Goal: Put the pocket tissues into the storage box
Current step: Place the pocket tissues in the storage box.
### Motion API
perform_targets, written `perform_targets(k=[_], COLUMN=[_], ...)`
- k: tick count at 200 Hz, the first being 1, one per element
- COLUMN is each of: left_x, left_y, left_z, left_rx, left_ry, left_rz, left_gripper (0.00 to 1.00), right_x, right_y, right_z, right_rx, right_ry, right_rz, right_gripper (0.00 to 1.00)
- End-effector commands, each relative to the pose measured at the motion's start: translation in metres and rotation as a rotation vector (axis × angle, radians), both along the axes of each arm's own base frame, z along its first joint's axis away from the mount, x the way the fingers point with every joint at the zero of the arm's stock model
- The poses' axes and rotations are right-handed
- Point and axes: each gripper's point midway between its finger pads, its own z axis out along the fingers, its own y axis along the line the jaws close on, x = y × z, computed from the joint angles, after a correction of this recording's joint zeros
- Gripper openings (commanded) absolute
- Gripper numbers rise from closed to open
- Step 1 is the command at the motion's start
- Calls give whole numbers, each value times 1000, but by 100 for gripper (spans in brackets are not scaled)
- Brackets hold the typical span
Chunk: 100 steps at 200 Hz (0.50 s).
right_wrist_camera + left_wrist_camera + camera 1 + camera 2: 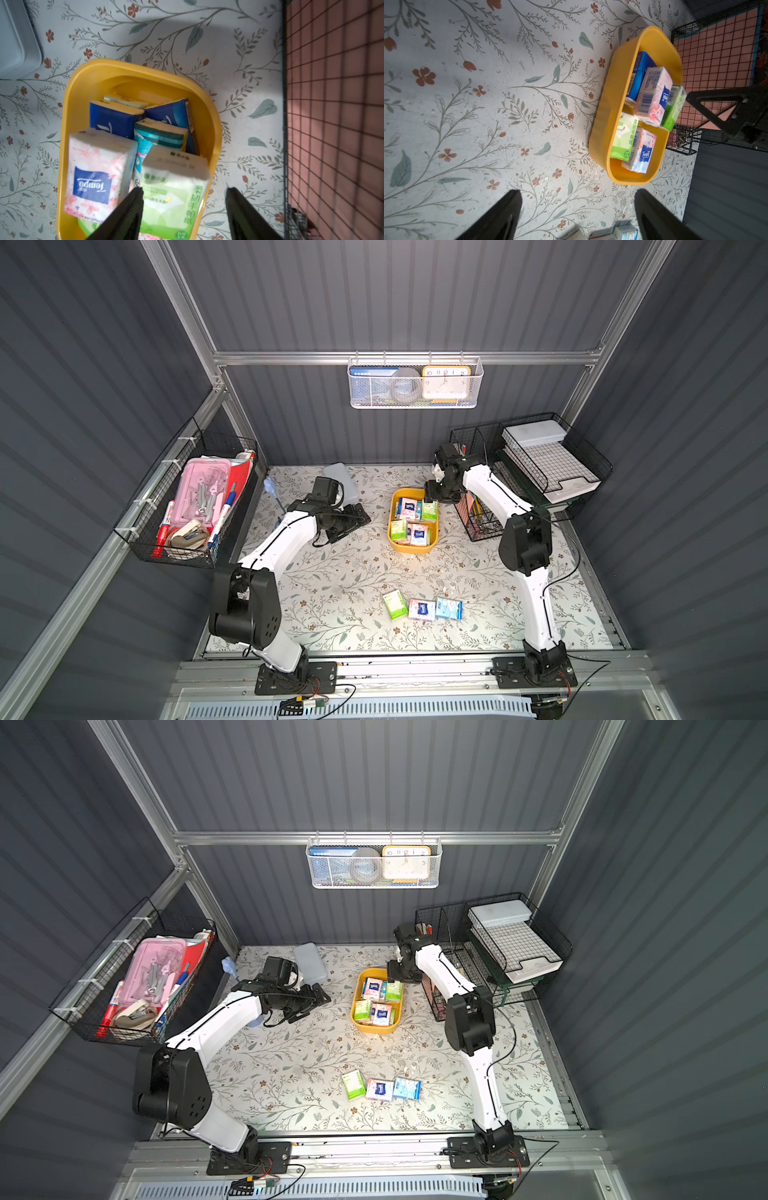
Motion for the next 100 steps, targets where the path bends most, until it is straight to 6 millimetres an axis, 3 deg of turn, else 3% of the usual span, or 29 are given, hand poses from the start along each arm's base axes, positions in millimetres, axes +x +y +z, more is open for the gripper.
perform_targets(k=[1, 17, 40, 100], left_x=[-7, -8, -12, -30], left_y=[1, 1, 2, 20], left_z=[5, 5, 2, -20], left_rx=[3, 9, 21, 104], left_ry=[-2, -1, 10, 71], left_rz=[-3, -10, -27, 8], left_gripper=[90, 90, 90, 91], right_x=[-1, -13, -45, -167], right_y=[5, 15, 29, 85], right_z=[42, 52, 55, 43], right_rx=[-3, -7, -37, -64], right_ry=[-85, -90, -50, 14], right_rz=[21, 66, 149, 272], right_gripper=[68, 69, 69, 77])
